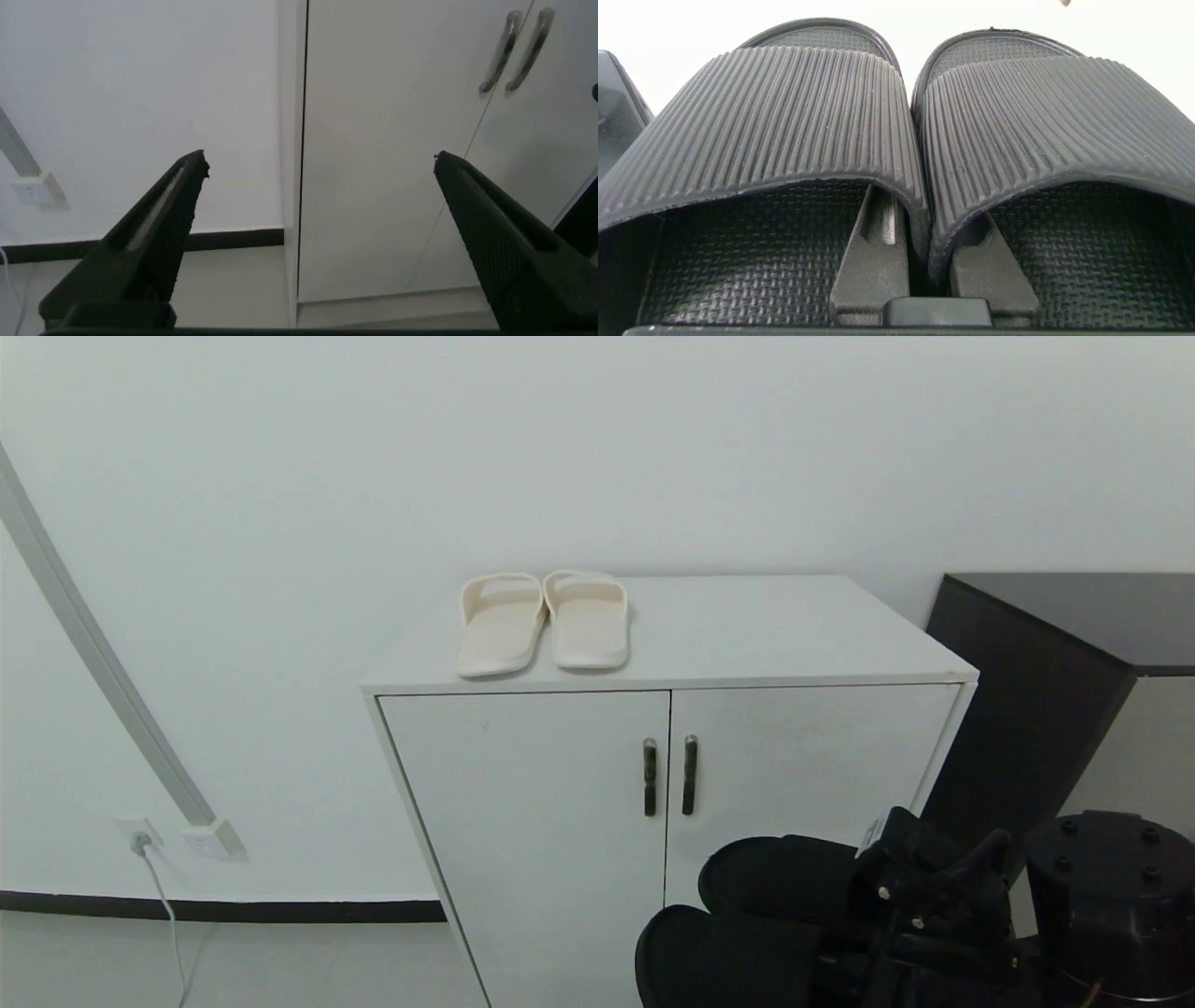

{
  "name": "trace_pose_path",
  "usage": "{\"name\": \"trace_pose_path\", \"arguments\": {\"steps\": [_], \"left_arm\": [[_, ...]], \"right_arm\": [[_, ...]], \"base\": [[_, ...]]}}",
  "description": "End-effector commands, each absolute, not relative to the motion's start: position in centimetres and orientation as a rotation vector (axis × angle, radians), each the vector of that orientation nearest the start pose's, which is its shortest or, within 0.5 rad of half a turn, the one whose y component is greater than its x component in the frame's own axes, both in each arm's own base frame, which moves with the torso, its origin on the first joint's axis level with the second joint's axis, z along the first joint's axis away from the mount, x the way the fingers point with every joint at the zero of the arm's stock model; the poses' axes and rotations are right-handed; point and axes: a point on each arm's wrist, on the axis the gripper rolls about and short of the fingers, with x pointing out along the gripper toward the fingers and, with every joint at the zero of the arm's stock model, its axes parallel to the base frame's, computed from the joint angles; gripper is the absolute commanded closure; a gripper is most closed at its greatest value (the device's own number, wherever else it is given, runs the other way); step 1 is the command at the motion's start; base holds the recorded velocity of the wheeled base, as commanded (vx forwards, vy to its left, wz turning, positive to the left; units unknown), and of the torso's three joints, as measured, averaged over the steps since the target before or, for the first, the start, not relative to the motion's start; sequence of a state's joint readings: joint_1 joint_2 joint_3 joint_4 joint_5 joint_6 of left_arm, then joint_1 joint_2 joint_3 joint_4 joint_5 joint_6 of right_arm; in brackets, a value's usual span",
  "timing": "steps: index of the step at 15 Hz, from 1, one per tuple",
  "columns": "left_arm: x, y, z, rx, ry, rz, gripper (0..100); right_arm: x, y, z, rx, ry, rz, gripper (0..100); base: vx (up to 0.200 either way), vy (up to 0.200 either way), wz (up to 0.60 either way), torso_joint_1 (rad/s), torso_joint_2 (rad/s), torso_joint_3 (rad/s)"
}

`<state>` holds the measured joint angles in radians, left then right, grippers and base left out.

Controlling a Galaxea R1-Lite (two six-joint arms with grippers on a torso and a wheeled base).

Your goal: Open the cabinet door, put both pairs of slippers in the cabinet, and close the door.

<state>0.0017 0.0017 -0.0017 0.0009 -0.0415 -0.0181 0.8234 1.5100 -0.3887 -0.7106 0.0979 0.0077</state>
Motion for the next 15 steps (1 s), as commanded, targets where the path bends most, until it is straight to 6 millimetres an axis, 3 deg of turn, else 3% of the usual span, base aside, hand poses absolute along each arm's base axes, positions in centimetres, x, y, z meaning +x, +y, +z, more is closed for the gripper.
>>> {"name": "trace_pose_path", "arguments": {"steps": [1,13,15], "left_arm": [[-2.3,-0.1,7.6,-0.018,0.002,-0.040,0],[-2.3,-0.1,7.6,0.020,0.001,-0.049,0],[-2.3,-0.1,7.6,0.026,0.004,-0.051,0]], "right_arm": [[14.8,16.3,13.3,-0.145,0.405,0.907,100],[14.7,16.2,12.4,-0.158,0.443,0.908,100],[14.7,16.3,12.2,-0.163,0.452,0.908,100]], "base": [[0.000,0.000,0.00,-0.163,0.48,0.315],[0.000,0.000,0.00,-0.106,0.46,0.352],[0.000,0.000,0.00,0.001,0.13,0.109]]}}
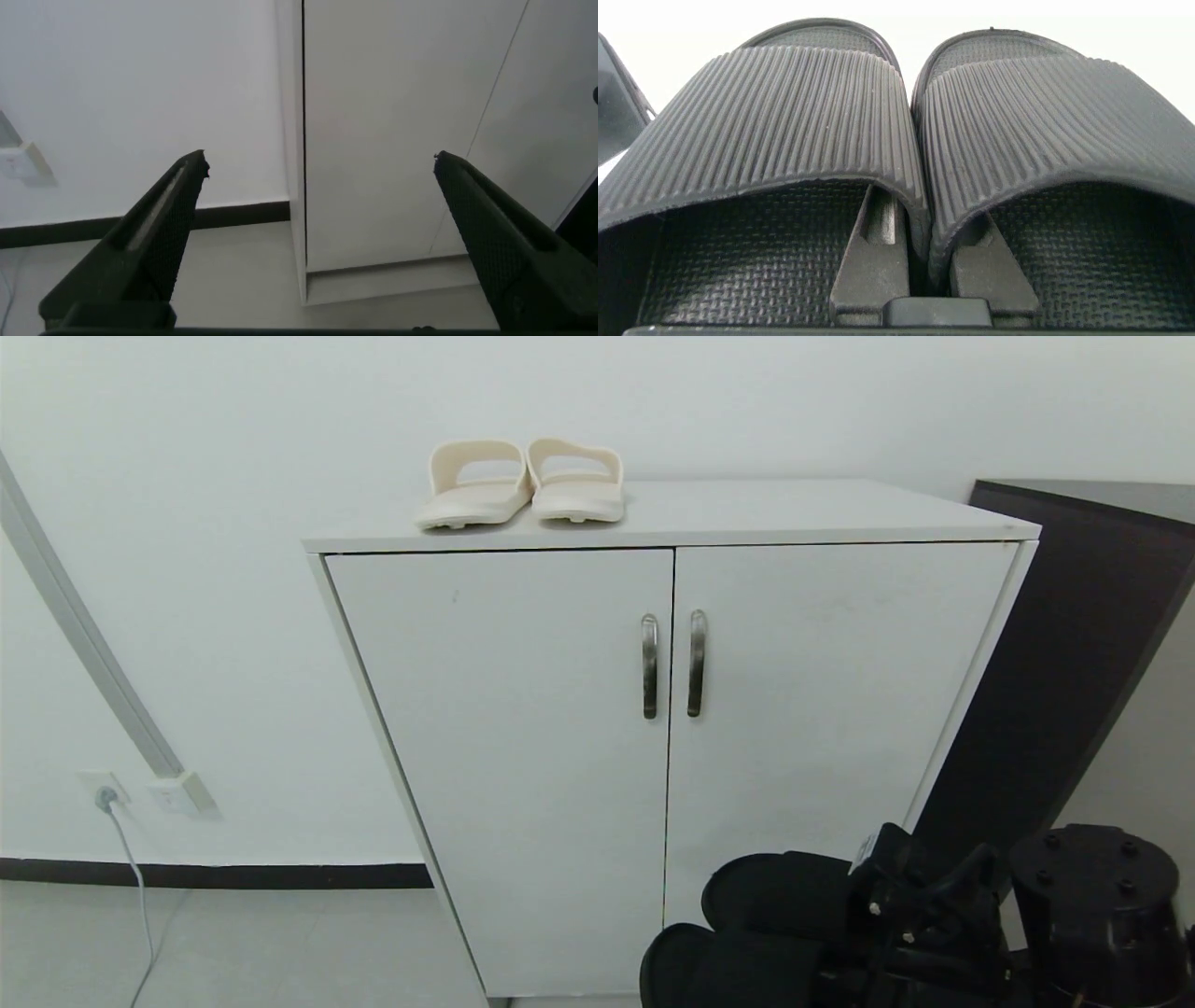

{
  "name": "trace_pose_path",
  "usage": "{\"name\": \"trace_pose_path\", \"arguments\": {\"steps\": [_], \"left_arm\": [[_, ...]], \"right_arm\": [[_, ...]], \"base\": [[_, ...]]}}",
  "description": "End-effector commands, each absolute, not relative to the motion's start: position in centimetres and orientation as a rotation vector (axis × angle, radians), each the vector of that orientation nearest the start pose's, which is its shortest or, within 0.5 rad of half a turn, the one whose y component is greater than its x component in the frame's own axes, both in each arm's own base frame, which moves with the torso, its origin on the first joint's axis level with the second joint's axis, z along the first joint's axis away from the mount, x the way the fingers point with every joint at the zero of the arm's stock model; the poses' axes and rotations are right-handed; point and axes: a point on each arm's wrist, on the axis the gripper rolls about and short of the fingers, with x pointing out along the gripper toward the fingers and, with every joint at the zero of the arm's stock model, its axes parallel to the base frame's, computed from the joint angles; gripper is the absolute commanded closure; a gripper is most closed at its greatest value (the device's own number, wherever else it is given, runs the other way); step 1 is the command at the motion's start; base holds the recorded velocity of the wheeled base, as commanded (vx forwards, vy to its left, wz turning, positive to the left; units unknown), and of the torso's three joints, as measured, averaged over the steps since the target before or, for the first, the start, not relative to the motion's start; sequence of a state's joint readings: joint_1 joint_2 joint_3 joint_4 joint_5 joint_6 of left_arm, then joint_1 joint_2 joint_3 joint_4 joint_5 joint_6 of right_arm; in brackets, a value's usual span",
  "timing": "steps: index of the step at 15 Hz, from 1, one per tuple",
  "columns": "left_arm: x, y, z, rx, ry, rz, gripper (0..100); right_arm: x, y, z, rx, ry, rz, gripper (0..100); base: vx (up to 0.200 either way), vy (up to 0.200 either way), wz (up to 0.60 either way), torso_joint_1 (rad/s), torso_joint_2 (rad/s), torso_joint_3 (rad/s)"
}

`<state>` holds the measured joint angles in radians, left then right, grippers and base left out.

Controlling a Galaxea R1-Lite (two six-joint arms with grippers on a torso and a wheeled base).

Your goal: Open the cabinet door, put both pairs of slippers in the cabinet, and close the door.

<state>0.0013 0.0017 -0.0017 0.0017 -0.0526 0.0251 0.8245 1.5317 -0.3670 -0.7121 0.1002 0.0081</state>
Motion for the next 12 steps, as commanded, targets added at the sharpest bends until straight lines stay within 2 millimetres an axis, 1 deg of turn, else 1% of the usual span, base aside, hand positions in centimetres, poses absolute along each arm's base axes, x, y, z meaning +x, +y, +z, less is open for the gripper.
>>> {"name": "trace_pose_path", "arguments": {"steps": [1,4,5,6,7,8,9,10,12], "left_arm": [[-2.2,-0.1,7.6,0.024,0.007,-0.052,0],[-2.1,-0.1,7.9,0.018,0.030,-0.052,0],[-2.0,-0.2,10.6,0.002,0.017,-0.091,0],[-1.3,-0.3,14.4,-0.073,0.022,-0.142,0],[0.0,-0.5,16.3,-0.086,0.076,-0.218,0],[2.1,-0.7,17.1,-0.103,0.179,-0.328,0],[3.6,-0.9,17.8,-0.120,0.223,-0.401,0],[6.5,-1.2,18.8,-0.148,0.273,-0.507,0],[9.7,-1.8,20.2,-0.139,0.221,-0.663,0]], "right_arm": [[14.7,16.3,12.1,-0.164,0.455,0.907,100],[14.7,16.3,12.1,-0.178,0.442,0.912,100],[14.7,16.3,12.2,-0.173,0.424,0.912,100],[14.7,16.3,12.3,-0.169,0.414,0.914,100],[14.7,16.3,12.2,-0.171,0.413,0.914,100],[14.7,16.3,12.2,-0.170,0.416,0.914,100],[14.6,16.2,12.2,-0.171,0.415,0.914,100],[14.6,16.2,12.2,-0.170,0.412,0.914,100],[14.6,16.2,12.1,-0.171,0.413,0.914,100]], "base": [[0.000,0.000,0.00,0.000,0.00,0.000],[0.000,0.000,0.00,0.000,0.00,0.000],[0.000,0.000,0.00,0.000,0.00,0.000],[0.000,0.000,0.00,-0.022,0.11,0.144],[0.000,0.000,0.00,-0.017,0.14,0.119],[0.000,0.000,0.00,-0.007,0.09,0.066],[0.000,0.000,0.00,0.002,0.05,0.041],[0.000,0.000,0.00,0.000,0.00,0.000],[0.000,0.000,0.00,0.000,0.00,0.000]]}}
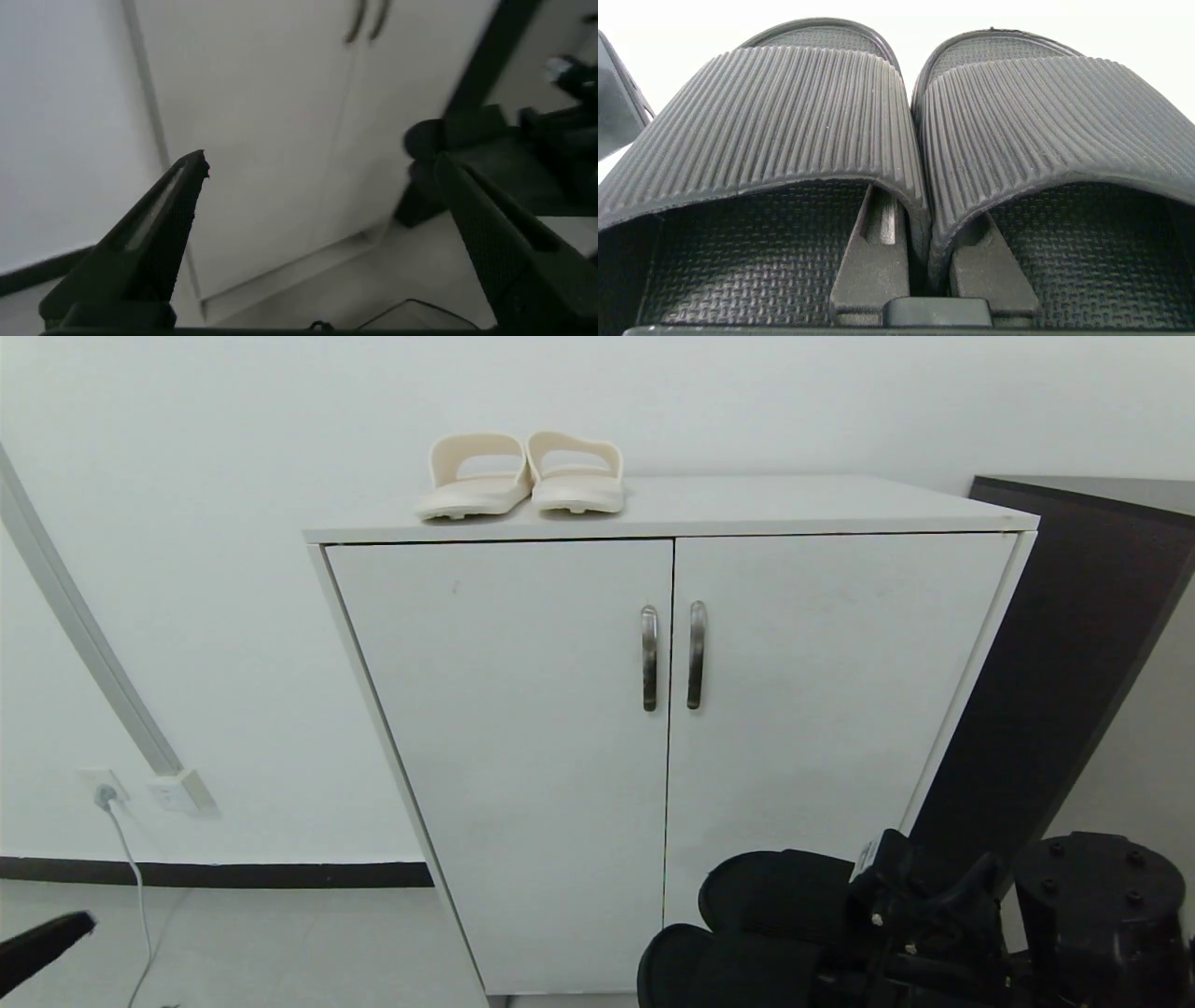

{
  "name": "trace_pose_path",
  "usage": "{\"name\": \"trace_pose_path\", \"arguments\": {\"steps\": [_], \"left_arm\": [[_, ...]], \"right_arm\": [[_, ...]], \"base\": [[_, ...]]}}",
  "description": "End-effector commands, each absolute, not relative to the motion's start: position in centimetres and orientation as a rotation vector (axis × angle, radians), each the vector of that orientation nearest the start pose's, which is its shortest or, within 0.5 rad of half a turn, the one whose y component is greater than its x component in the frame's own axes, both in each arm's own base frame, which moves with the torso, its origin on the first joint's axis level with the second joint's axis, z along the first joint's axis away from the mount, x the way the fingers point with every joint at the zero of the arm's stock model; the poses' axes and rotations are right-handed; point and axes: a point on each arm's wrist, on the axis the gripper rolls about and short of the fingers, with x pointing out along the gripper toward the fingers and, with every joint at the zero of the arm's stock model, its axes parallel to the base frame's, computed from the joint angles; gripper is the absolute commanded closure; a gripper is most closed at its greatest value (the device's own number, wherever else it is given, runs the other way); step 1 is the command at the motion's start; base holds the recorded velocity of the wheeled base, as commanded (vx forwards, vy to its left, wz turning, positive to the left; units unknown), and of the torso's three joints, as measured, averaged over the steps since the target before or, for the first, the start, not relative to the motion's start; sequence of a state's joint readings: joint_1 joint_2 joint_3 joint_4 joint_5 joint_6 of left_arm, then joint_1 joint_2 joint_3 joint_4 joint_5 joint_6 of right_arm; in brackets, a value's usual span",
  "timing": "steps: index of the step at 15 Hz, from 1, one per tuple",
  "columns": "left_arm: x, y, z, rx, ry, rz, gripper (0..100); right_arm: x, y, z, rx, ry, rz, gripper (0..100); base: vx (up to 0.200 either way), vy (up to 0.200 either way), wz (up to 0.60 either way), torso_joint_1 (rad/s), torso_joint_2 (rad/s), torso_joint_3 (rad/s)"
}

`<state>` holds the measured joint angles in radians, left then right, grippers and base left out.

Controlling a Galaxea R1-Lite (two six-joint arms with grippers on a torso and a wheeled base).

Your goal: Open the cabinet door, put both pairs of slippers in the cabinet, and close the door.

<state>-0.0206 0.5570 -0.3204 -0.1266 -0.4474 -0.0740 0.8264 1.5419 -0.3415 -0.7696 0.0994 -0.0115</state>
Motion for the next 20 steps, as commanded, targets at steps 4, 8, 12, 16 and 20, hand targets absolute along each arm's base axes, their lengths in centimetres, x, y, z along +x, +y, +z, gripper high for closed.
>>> {"name": "trace_pose_path", "arguments": {"steps": [4,8,12,16,20], "left_arm": [[14.2,-4.5,20.8,-0.099,0.159,-0.859,0],[13.9,-7.6,21.2,-0.075,0.163,-1.043,0],[17.1,-12.0,22.8,-0.085,0.174,-1.174,0],[20.4,-16.4,25.0,-0.172,0.194,-1.259,0],[22.6,-19.4,26.6,-0.246,0.201,-1.320,0]], "right_arm": [[14.7,16.3,11.9,-0.183,0.415,0.916,100],[14.7,16.5,11.7,-0.182,0.399,0.922,100],[15.0,16.8,10.8,-0.186,0.418,0.921,100],[14.9,16.7,10.9,-0.172,0.380,0.918,100],[14.8,16.6,10.7,-0.176,0.384,0.920,100]], "base": [[0.000,0.000,0.00,0.000,0.00,0.000],[0.000,0.000,0.00,0.000,0.00,0.000],[0.000,0.000,0.00,0.000,0.00,0.000],[0.000,0.000,0.00,0.000,0.00,0.000],[0.000,0.000,0.00,0.000,0.00,0.000]]}}
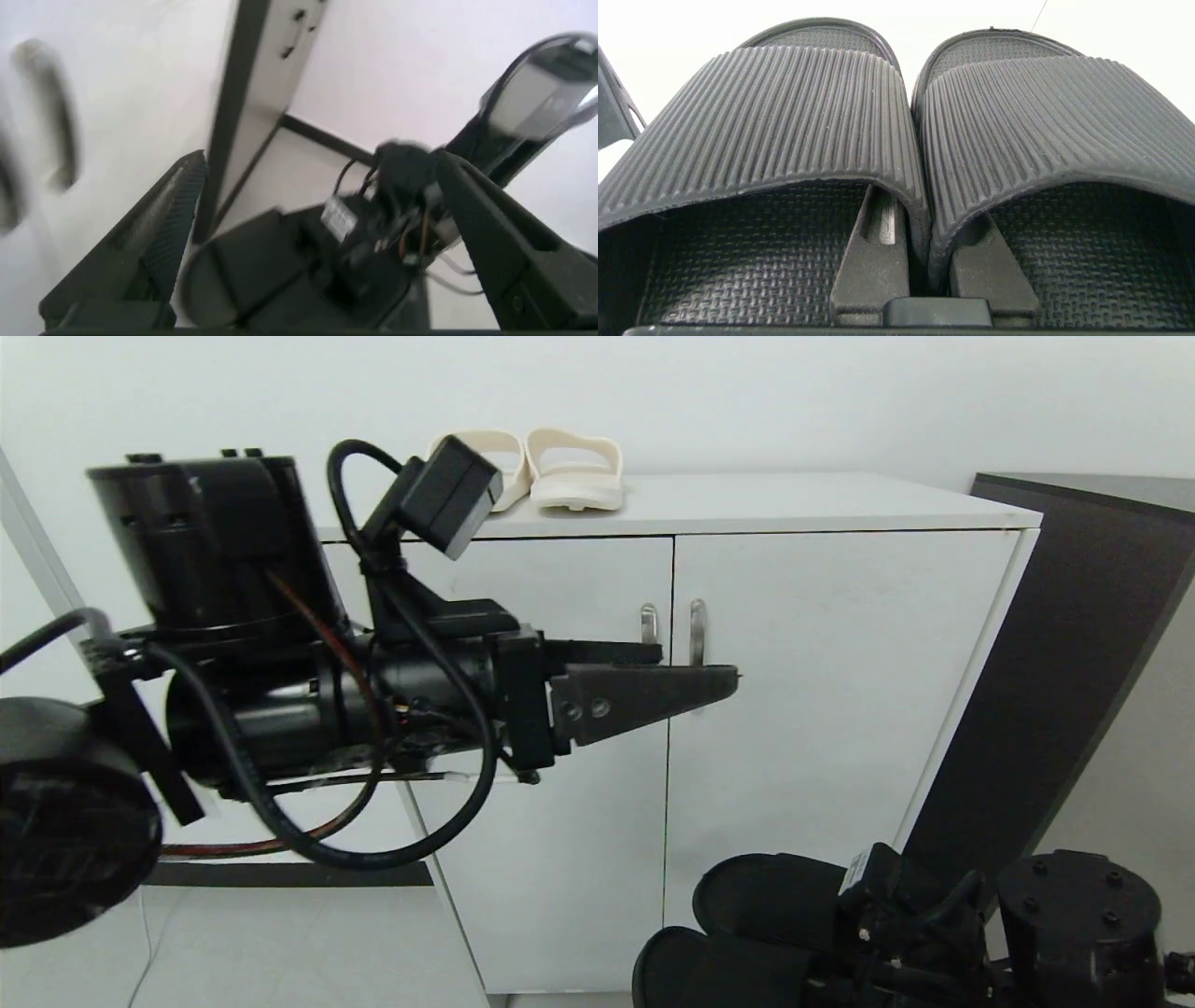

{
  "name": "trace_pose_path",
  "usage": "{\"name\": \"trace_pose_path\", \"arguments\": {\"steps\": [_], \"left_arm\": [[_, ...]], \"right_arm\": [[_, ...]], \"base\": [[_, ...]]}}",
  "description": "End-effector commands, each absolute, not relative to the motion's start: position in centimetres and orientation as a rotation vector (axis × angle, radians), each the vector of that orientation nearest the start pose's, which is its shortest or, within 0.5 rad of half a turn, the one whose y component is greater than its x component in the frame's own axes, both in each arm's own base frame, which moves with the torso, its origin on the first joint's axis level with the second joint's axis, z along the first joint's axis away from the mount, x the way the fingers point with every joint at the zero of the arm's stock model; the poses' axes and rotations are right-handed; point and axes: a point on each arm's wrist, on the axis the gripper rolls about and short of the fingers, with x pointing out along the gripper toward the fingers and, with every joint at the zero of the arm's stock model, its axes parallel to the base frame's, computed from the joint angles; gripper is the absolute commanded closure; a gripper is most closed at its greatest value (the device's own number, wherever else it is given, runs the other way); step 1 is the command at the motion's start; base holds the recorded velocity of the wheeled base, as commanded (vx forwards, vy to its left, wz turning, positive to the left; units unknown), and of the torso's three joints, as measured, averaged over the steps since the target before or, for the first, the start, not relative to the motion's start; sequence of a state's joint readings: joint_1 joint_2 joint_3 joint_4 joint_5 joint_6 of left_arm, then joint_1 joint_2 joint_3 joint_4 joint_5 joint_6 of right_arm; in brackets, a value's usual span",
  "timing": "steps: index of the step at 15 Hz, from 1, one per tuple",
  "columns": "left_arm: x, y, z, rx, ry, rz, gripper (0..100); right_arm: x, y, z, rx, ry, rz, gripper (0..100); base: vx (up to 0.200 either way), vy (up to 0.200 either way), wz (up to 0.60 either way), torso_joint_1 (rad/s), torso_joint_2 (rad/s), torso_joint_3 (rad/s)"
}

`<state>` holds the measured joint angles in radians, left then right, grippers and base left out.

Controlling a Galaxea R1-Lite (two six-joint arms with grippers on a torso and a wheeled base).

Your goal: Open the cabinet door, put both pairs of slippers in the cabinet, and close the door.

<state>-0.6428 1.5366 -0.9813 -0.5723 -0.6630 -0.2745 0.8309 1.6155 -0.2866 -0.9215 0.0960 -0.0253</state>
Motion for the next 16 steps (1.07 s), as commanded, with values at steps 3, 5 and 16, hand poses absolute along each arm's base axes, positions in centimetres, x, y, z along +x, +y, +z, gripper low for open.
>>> {"name": "trace_pose_path", "arguments": {"steps": [3,5,16], "left_arm": [[23.7,-21.7,26.4,-0.254,0.216,-1.343,0],[24.4,-22.3,25.8,-0.251,0.227,-1.324,0],[27.2,-23.4,24.3,-0.270,0.154,-1.031,0]], "right_arm": [[14.8,16.6,10.7,-0.178,0.384,0.920,100],[14.8,16.6,10.7,-0.178,0.384,0.920,100],[14.8,16.7,10.6,-0.182,0.390,0.922,100]], "base": [[0.000,0.000,0.00,0.000,0.00,0.000],[0.000,0.000,0.00,0.000,0.00,0.000],[0.000,0.000,0.00,0.000,0.00,0.000]]}}
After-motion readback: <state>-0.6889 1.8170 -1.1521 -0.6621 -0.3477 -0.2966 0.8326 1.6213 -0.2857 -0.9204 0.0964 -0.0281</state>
